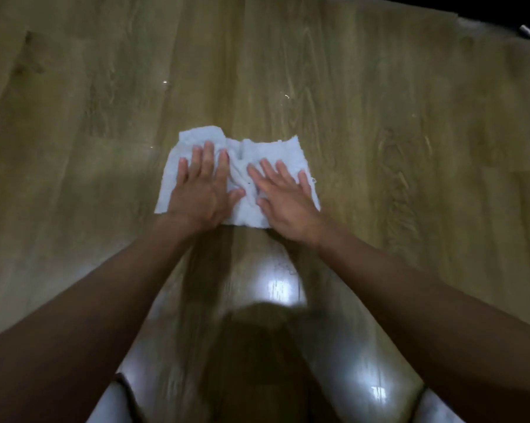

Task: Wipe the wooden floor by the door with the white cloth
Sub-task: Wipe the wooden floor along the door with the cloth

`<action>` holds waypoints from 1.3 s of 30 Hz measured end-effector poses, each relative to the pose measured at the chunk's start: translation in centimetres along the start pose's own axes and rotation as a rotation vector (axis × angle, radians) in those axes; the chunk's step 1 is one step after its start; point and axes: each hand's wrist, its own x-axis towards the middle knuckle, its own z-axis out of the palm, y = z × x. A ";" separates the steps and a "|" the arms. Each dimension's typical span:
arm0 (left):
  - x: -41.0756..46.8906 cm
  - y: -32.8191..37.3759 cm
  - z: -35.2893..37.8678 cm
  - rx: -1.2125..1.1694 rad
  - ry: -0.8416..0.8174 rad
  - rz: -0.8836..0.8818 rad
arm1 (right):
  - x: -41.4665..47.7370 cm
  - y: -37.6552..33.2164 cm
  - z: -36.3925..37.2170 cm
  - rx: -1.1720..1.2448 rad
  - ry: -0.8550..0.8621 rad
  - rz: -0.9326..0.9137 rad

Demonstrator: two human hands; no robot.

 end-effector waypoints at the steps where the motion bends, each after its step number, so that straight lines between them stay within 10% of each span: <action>1: 0.1 0.0 0.0 0.005 -0.003 -0.011 | -0.6 0.1 0.3 -0.014 0.007 -0.035; 22: -3.5 12.4 -0.4 0.110 -0.308 0.032 | -6.0 11.4 -1.0 -0.001 0.052 -0.021; 39: -1.3 14.0 0.8 0.036 -0.143 0.027 | -6.3 13.2 -2.6 0.049 0.019 0.186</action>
